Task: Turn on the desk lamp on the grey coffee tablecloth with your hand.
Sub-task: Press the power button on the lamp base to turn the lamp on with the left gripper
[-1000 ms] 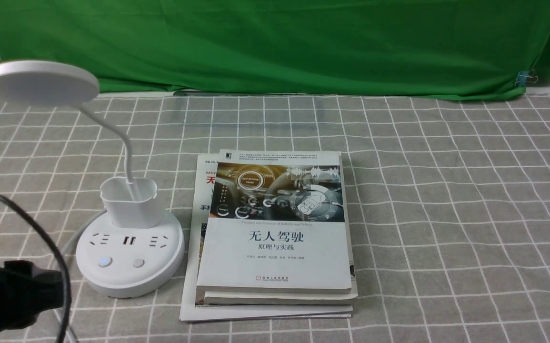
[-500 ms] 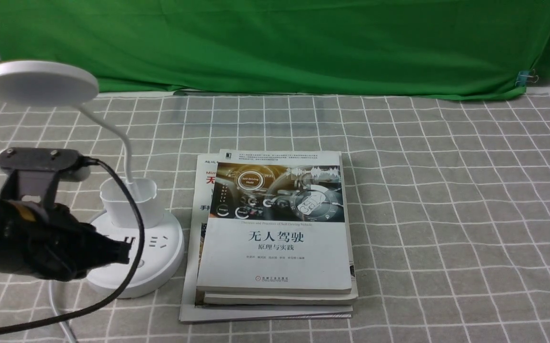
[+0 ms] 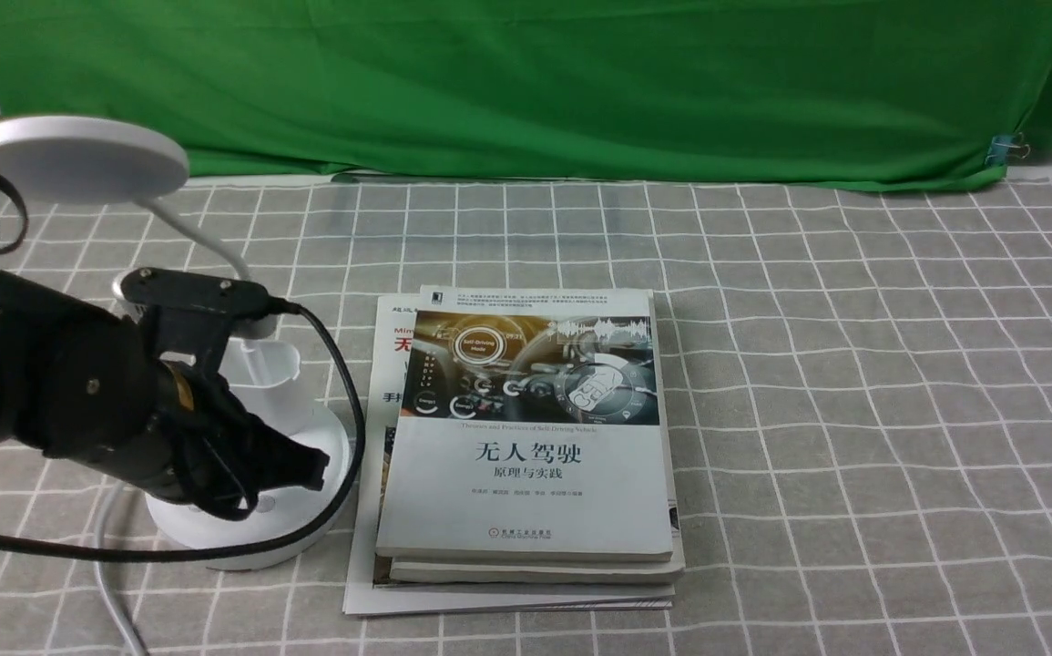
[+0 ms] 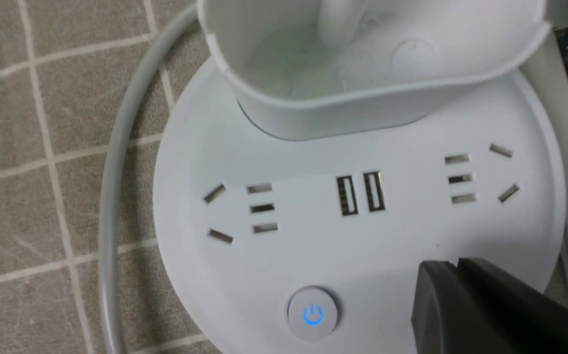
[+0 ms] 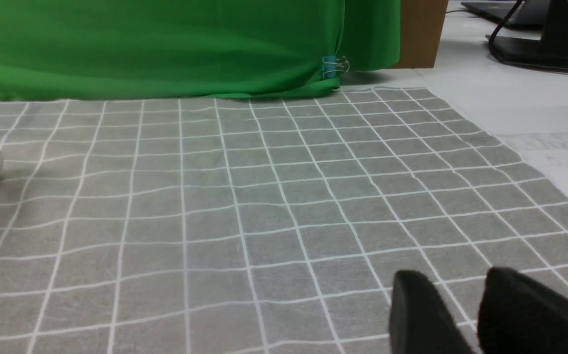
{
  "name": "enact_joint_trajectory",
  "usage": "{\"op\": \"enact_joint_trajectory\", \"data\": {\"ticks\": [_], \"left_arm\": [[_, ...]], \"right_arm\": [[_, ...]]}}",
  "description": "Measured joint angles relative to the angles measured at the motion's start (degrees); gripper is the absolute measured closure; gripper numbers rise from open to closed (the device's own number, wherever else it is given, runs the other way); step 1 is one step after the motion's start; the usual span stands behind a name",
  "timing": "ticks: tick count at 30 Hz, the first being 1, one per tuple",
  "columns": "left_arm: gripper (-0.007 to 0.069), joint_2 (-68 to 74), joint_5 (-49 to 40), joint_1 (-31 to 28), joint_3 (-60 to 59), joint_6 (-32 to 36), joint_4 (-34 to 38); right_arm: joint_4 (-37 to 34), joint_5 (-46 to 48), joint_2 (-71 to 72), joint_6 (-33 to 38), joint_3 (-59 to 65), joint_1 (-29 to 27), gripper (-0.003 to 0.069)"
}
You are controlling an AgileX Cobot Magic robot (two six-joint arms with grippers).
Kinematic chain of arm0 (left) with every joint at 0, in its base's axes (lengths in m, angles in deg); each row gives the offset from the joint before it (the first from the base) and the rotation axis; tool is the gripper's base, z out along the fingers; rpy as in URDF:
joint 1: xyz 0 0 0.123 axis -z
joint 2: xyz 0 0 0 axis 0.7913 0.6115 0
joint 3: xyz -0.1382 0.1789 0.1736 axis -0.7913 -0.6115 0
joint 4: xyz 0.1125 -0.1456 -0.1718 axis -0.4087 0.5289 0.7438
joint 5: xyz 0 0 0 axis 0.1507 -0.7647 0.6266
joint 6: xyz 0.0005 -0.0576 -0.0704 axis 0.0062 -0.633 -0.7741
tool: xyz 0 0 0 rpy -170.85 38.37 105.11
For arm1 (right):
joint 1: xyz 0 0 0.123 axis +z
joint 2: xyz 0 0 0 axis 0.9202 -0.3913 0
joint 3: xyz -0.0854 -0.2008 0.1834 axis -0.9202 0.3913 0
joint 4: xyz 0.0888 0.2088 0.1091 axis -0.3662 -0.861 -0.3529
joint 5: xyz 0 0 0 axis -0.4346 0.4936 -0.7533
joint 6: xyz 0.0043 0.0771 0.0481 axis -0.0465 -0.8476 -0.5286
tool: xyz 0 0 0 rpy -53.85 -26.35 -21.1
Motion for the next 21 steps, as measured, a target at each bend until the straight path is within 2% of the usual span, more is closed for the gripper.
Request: {"op": "enact_joint_trajectory", "data": {"ticks": [21], "left_arm": [[0.0619,2.05,1.67,0.04,-0.16,0.4,0.63]], "right_arm": [[0.0,0.0,0.0,0.0,0.0,0.0,0.0414]]}}
